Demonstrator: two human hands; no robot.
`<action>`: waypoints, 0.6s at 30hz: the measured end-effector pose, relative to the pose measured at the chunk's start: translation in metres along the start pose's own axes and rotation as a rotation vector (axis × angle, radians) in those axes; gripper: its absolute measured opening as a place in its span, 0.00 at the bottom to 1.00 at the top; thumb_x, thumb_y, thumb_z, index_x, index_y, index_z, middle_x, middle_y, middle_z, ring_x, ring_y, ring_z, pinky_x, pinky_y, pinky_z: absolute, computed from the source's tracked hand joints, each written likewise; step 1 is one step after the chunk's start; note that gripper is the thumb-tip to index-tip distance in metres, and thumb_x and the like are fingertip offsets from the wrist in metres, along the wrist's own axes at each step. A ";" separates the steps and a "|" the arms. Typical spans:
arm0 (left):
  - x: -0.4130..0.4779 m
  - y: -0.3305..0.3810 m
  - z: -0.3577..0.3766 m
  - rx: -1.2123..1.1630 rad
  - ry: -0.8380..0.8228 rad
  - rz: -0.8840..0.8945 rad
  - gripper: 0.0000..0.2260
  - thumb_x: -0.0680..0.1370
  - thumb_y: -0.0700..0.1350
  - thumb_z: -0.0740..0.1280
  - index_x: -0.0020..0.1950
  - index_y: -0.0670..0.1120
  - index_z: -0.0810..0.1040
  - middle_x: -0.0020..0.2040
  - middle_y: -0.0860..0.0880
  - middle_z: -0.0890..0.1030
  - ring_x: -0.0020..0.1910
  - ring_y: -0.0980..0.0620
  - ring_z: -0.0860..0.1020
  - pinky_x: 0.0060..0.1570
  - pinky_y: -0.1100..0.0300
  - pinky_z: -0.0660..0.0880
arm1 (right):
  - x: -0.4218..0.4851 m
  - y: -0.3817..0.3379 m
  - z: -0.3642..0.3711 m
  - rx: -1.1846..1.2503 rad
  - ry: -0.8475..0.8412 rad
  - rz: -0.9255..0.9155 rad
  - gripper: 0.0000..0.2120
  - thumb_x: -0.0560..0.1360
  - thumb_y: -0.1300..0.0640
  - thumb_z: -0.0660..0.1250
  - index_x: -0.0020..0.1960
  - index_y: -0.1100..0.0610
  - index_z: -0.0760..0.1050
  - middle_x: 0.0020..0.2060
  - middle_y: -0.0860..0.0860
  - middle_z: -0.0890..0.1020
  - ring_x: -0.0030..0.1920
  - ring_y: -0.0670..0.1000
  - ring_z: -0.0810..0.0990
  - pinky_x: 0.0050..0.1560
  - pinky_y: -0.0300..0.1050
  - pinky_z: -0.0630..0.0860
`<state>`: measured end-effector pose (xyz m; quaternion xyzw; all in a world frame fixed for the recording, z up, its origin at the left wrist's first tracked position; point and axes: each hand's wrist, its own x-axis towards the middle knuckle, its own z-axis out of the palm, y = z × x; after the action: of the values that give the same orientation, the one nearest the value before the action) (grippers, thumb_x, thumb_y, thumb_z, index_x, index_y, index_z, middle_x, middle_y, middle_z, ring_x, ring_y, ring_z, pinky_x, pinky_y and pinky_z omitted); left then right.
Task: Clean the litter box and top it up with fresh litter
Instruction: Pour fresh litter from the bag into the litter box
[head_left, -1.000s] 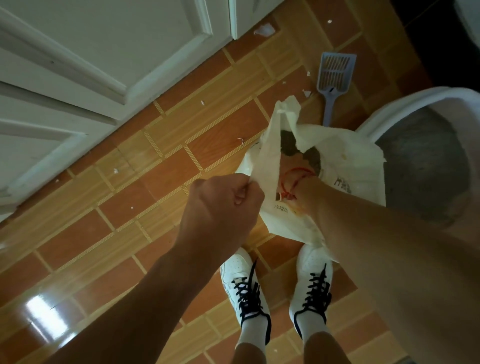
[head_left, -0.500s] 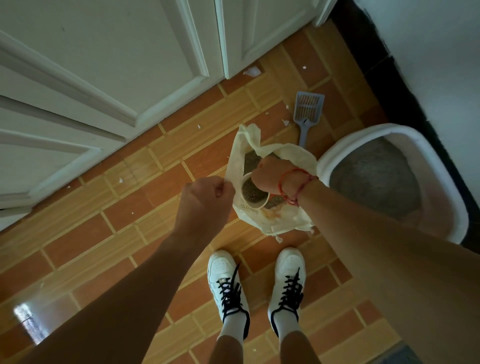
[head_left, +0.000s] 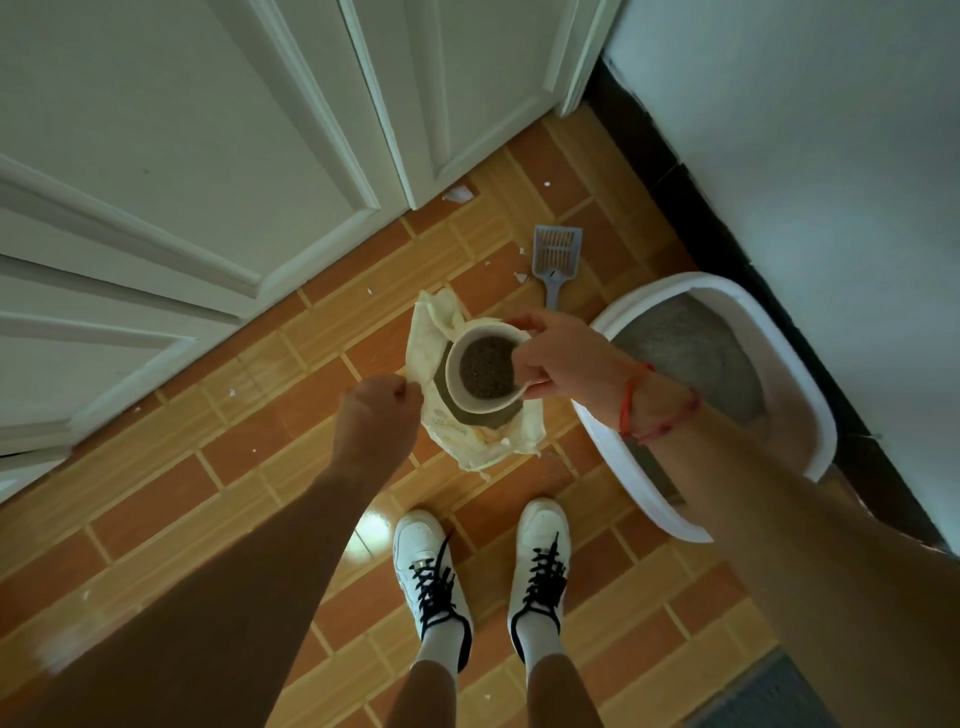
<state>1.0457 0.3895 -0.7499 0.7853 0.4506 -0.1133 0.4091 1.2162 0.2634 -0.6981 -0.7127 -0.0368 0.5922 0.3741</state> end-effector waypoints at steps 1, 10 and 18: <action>-0.002 0.003 0.000 0.017 0.004 0.001 0.17 0.82 0.41 0.62 0.35 0.39 0.78 0.28 0.45 0.77 0.25 0.53 0.70 0.22 0.69 0.65 | -0.009 -0.002 -0.004 0.054 -0.004 -0.041 0.20 0.71 0.72 0.61 0.58 0.56 0.74 0.51 0.57 0.78 0.54 0.56 0.80 0.57 0.54 0.80; -0.006 0.014 0.011 0.065 0.051 0.029 0.21 0.81 0.40 0.63 0.27 0.44 0.69 0.24 0.50 0.68 0.22 0.54 0.65 0.20 0.67 0.63 | -0.039 0.037 -0.053 0.438 0.186 0.039 0.10 0.76 0.65 0.60 0.53 0.56 0.76 0.50 0.59 0.79 0.51 0.58 0.79 0.59 0.56 0.76; -0.007 0.014 0.025 0.108 0.091 0.055 0.20 0.80 0.37 0.63 0.27 0.43 0.67 0.24 0.49 0.66 0.23 0.54 0.62 0.25 0.63 0.60 | -0.053 0.107 -0.101 0.477 0.581 0.235 0.03 0.74 0.55 0.68 0.46 0.48 0.75 0.53 0.56 0.78 0.49 0.54 0.80 0.57 0.54 0.79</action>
<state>1.0578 0.3629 -0.7540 0.8225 0.4404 -0.0904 0.3483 1.2466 0.1108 -0.7151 -0.7430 0.2914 0.3965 0.4537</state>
